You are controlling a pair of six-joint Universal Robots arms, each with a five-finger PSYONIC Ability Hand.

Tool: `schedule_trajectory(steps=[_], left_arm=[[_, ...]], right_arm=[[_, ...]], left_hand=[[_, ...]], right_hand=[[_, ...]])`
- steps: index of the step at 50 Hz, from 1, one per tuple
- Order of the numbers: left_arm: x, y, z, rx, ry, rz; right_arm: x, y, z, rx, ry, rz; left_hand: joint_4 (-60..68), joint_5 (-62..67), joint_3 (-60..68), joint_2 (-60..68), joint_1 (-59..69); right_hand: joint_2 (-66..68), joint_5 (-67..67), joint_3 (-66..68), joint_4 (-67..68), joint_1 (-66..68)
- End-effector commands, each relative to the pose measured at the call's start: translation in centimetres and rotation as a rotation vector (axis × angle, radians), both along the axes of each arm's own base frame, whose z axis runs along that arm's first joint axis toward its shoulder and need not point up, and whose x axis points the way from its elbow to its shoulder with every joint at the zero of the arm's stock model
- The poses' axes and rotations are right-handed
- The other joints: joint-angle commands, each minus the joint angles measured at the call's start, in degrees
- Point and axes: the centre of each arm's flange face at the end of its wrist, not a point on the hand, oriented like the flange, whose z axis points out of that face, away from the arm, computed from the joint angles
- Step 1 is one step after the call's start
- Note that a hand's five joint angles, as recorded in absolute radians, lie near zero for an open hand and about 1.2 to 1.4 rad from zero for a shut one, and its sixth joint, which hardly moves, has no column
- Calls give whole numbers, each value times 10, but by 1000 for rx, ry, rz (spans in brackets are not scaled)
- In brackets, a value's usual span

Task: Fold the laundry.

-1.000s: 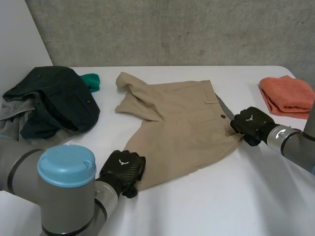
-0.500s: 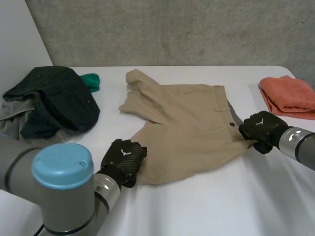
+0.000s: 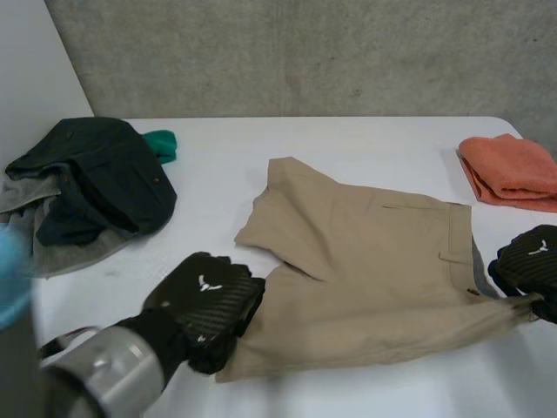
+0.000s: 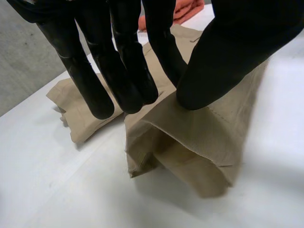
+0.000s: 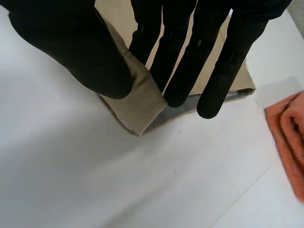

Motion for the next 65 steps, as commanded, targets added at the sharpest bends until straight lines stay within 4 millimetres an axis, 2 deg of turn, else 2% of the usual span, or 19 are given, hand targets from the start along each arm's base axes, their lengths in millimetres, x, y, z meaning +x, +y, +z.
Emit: schedule_trajectory(steps=[1,4,5,7,12,18,25,28,30,31,32,36,39,44,47,50,54,61,65], left_arm=[[-36,-74,-37,-143,-36,48],[-50,-104,-34,-244,-6,74],[-61,-123,-28,-331,29,85],[-70,-138,-19,-411,68,91],[-97,-190,-6,-720,202,129],[-110,-229,-30,-901,254,168],[-128,-256,-63,-942,278,125],[-130,-265,-77,-944,278,126],[-131,-265,-82,-941,276,116],[-131,-264,-84,-938,274,112],[-131,-262,-89,-926,266,103],[-129,-250,-88,-904,256,83],[-125,-243,-63,-937,281,91],[-114,-232,-40,-941,297,108],[-107,-223,-37,-914,294,108],[-102,-215,-41,-885,280,104],[-94,-200,-41,-847,261,99],[-91,-190,-49,-814,240,103],[-91,-186,-46,-807,248,120]], right_arm=[[10,-36,-31,-15,-82,-54],[19,-57,-30,-100,-136,-94],[20,-64,-29,-129,-148,-106],[26,-86,-28,-223,-170,-135],[48,-118,-32,-383,-212,-128],[62,-170,-51,-591,-263,-103],[70,-208,-79,-746,-321,-98],[73,-215,-86,-778,-335,-101],[72,-219,-91,-791,-330,-127],[71,-219,-93,-791,-325,-143],[71,-219,-94,-793,-320,-158],[73,-212,-92,-780,-310,-197],[70,-199,-81,-719,-315,-205],[63,-170,-63,-558,-330,-218],[62,-147,-53,-432,-350,-209],[58,-129,-57,-297,-370,-215],[41,-126,-66,-228,-372,-252],[36,-130,-89,-197,-356,-265],[34,-135,-99,-211,-351,-268]], left_hand=[[114,132,117,115,151],[114,132,117,115,151],[114,132,117,115,151],[114,132,117,115,151],[114,132,117,115,151],[114,132,117,115,151],[114,132,117,115,151],[114,132,117,115,151],[114,132,117,115,151],[9,27,12,10,47],[-548,-530,-545,-547,-510],[-586,-568,-583,-585,-549],[-586,-568,-583,-585,-549],[-586,-568,-583,-585,-549],[-586,-568,-583,-585,-549],[-586,-568,-583,-585,-549],[-586,-568,-583,-585,-549],[-586,-568,-583,-585,-549],[-586,-568,-583,-585,-549]], right_hand=[[130,121,118,113,197],[130,121,118,113,197],[130,121,118,113,197],[130,121,118,113,197],[130,121,118,113,197],[130,121,118,113,197],[130,121,118,113,197],[130,121,118,113,197],[-272,-281,-284,-290,-206],[-485,-493,-497,-502,-418],[-570,-579,-582,-587,-503],[-570,-579,-582,-587,-503],[-570,-579,-582,-587,-503],[-570,-579,-582,-587,-503],[-558,-566,-570,-575,-491],[-510,-519,-522,-528,-443],[-473,-482,-485,-491,-406],[-416,-425,-428,-434,-349],[-243,-252,-255,-261,-176]])
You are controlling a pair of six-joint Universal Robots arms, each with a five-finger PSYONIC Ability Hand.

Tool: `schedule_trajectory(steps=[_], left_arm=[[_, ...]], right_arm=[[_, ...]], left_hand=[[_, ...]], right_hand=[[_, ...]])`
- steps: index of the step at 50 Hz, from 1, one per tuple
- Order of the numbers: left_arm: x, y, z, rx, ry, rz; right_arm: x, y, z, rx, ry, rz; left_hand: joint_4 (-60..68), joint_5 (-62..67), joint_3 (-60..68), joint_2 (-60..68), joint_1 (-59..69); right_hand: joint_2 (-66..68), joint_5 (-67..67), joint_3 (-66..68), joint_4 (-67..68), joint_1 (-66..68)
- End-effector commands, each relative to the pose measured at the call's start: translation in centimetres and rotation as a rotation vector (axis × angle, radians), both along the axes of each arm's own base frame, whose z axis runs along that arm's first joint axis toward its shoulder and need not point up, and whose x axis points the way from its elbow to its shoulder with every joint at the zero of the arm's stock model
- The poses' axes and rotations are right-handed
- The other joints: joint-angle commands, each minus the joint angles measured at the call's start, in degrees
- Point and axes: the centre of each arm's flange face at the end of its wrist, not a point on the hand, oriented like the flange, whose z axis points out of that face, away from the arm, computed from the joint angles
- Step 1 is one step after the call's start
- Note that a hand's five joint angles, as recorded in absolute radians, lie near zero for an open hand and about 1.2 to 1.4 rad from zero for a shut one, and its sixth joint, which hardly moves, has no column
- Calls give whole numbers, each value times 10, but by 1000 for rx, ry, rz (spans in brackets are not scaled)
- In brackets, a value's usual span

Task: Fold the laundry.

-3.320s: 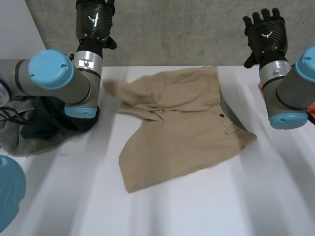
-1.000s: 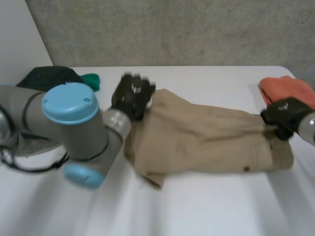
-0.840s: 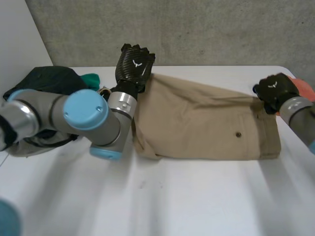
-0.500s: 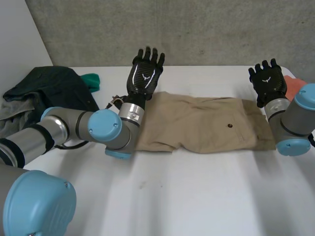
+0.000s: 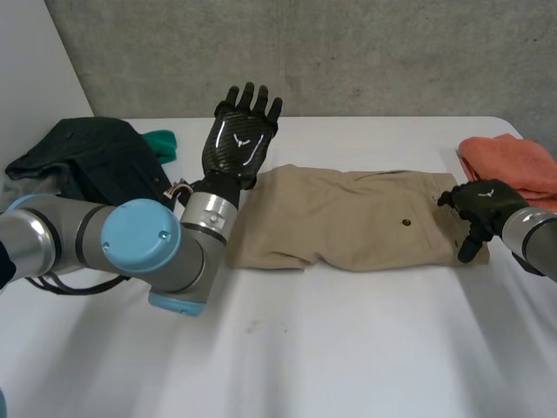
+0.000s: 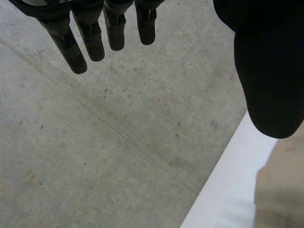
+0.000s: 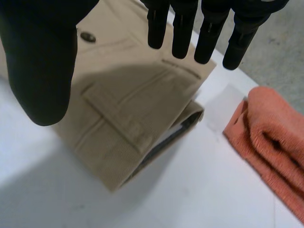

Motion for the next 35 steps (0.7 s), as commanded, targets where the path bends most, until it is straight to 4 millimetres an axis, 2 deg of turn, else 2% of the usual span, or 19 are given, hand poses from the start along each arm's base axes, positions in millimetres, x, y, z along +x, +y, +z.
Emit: schedule_trajectory(steps=[1,2,4,6,8,13,16,18,19,22,23,24,26,27,29,30,33,34,35], left_arm=[[1,6,2,24,22,23],[1,6,2,30,28,23],[3,7,7,32,50,29],[6,8,15,42,75,36],[9,10,22,50,87,38],[22,16,41,72,113,43],[27,18,47,83,128,46],[34,20,50,102,152,46],[34,21,50,105,155,44],[36,23,52,110,165,42],[37,23,52,111,164,42],[37,23,52,110,165,42],[37,23,51,114,164,44],[37,24,51,114,164,42],[36,24,51,113,164,40],[36,25,51,113,164,39],[33,27,54,109,169,30],[32,27,55,105,172,26],[31,28,56,104,173,23]], right_arm=[[-3,-10,-21,-15,19,-9],[-5,-12,-23,-9,29,-16],[-12,-13,-22,-13,42,-40],[-31,-18,-21,-29,76,-93],[-42,-21,-15,-53,112,-119],[-62,-20,24,-173,329,-132],[-64,-19,29,-206,442,-108],[-54,-15,31,-230,487,-60],[-33,-10,34,-264,489,1],[10,2,38,-337,468,114],[40,11,41,-408,449,198],[51,14,41,-436,438,232],[78,26,34,-482,412,326],[103,39,22,-523,378,427],[124,54,11,-548,348,522],[143,72,-1,-565,322,624],[161,94,-16,-575,308,740],[167,103,-25,-567,309,785],[168,105,-27,-564,311,792]], left_hand=[[-17,-27,-21,-18,-8],[-17,-27,-21,-18,-8],[-17,-27,-21,-18,-8],[-17,-27,-21,-18,-8],[-17,-27,-21,-18,-8],[-17,-27,-21,-18,-8],[-17,-27,-21,-18,-8],[-17,-27,-21,-18,-8],[-17,-27,-21,-18,-8],[-17,-27,-21,-18,-8],[-17,-27,-21,-18,-8],[-17,-27,-21,-18,-8],[-17,-27,-21,-18,-8],[-17,-27,-21,-18,-8],[-17,-27,-21,-18,-8],[-17,-27,-21,-18,-8],[-17,-27,-21,-18,-8],[-17,-27,-21,-18,-8],[-17,-27,-21,-18,-8]], right_hand=[[310,300,306,304,306],[591,582,587,586,587],[594,585,590,589,590],[594,585,590,589,590],[594,585,590,589,590],[594,585,590,589,590],[594,585,590,589,590],[594,585,590,589,590],[594,585,590,589,590],[594,585,590,589,590],[594,585,590,589,590],[594,585,590,589,590],[594,585,590,589,590],[594,585,590,589,590],[594,585,590,589,590],[594,585,590,589,590],[594,585,590,589,590],[523,514,519,518,519],[389,380,385,384,385]])
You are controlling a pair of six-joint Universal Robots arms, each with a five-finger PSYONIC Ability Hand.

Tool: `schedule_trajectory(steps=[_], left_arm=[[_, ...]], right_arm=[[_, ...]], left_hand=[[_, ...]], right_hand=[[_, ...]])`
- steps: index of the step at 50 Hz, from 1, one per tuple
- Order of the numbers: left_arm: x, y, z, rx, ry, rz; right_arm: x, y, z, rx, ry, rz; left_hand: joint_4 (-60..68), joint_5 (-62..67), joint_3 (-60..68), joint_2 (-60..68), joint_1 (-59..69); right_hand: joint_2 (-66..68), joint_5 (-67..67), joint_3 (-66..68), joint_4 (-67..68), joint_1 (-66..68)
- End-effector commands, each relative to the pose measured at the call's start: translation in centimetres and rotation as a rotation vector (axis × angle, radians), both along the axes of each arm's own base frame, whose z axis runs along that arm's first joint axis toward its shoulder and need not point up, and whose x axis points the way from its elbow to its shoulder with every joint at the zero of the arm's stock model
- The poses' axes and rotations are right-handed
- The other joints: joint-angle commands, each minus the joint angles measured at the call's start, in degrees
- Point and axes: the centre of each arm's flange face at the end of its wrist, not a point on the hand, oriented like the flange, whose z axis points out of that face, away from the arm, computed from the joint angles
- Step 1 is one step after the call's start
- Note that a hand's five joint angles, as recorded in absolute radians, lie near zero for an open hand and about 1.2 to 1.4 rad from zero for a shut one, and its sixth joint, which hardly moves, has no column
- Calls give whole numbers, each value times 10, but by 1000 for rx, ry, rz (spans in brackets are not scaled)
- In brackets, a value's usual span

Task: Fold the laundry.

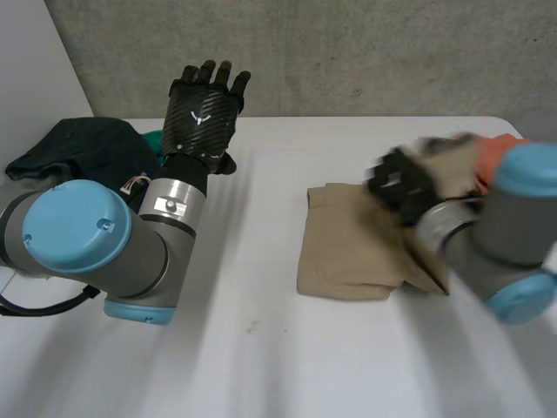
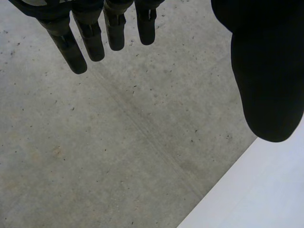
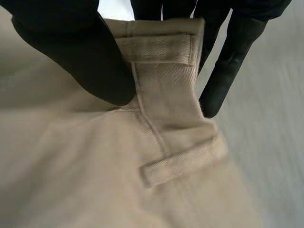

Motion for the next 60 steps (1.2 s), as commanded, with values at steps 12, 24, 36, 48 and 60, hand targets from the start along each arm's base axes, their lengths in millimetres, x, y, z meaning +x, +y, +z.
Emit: schedule_trajectory(steps=[12,24,36,48,60], left_arm=[[-33,0,7,56,45,-92],[-95,19,-18,305,104,-350],[-119,25,-88,499,-32,-327],[-98,20,-115,503,-282,-174],[-97,22,-83,454,-273,-182]], right_arm=[[0,28,51,233,-487,90],[-76,-18,59,550,-818,-240],[-70,-44,0,692,-621,-281],[-63,-54,-44,678,-464,-270],[-61,-54,-11,592,-479,-258]], left_hand=[[-17,-27,-21,-18,-8],[-17,-27,-21,-18,-8],[-4,-15,-9,-6,4],[9,-2,4,8,18],[4,-7,-1,3,13]], right_hand=[[-575,-568,-584,-588,-514],[-575,-568,-584,-588,-514],[-575,-568,-584,-588,-514],[-575,-568,-584,-588,-514],[-575,-568,-584,-588,-514]])
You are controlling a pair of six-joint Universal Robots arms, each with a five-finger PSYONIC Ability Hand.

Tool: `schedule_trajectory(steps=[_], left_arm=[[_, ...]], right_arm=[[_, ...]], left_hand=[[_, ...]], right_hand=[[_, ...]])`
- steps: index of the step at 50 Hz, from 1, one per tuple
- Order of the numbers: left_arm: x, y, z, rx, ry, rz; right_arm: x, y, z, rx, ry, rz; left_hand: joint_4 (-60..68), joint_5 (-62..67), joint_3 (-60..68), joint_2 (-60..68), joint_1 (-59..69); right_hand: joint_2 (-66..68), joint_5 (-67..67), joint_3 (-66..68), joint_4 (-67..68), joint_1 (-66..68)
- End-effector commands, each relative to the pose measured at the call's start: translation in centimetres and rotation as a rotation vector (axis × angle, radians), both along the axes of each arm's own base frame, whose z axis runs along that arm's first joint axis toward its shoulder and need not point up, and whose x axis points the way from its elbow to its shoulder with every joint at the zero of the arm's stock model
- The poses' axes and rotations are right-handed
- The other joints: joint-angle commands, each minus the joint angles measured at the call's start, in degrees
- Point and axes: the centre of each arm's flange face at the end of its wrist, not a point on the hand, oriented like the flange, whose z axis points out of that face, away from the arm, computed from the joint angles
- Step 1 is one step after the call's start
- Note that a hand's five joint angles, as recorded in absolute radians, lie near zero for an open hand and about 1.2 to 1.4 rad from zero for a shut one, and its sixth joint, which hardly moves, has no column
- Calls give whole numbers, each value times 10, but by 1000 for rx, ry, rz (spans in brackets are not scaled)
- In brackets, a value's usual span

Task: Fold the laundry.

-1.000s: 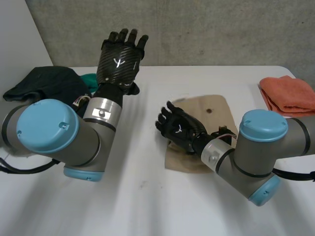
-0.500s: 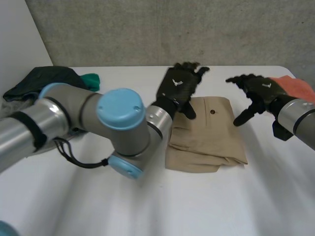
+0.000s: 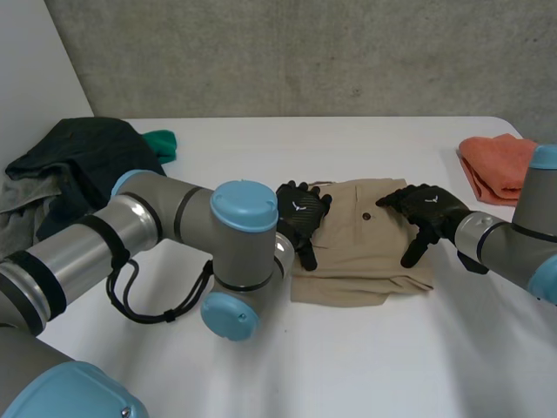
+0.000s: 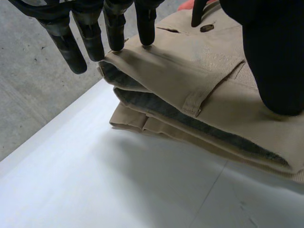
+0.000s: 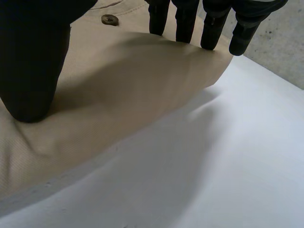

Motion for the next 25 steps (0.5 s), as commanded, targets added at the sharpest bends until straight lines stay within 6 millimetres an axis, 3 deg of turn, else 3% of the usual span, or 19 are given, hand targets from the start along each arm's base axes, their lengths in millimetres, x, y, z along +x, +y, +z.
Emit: schedule_trajectory(steps=[1,5,8,13,17,20,25], left_arm=[[0,2,34,-45,46,-7],[6,8,66,-79,90,-7],[12,13,97,-140,164,-6],[20,30,129,-165,246,-98],[27,52,158,-130,328,-256],[36,62,166,-57,371,-347],[47,68,175,37,422,-443]], right_arm=[[1,2,44,-105,-11,-24],[-1,8,65,-181,-11,-54],[-3,14,65,-206,-10,-72],[4,53,64,-253,-22,-44],[9,84,45,-238,-39,-16],[17,110,25,-221,-54,20],[22,131,5,-228,-50,19]], left_hand=[[2,-8,-2,1,10],[-4,-15,-9,-6,4],[-8,-18,-13,-9,0],[-4,-15,-9,-6,4],[-1,-12,-6,-2,7],[2,-8,-2,1,10],[4,-7,-1,3,12]], right_hand=[[-23,-25,-22,-22,-28],[-23,-25,-22,-22,-28],[-23,-25,-22,-22,-28],[-23,-25,-22,-22,-28],[-23,-25,-22,-22,-28],[-23,-25,-22,-22,-28],[-23,-25,-22,-22,-28]])
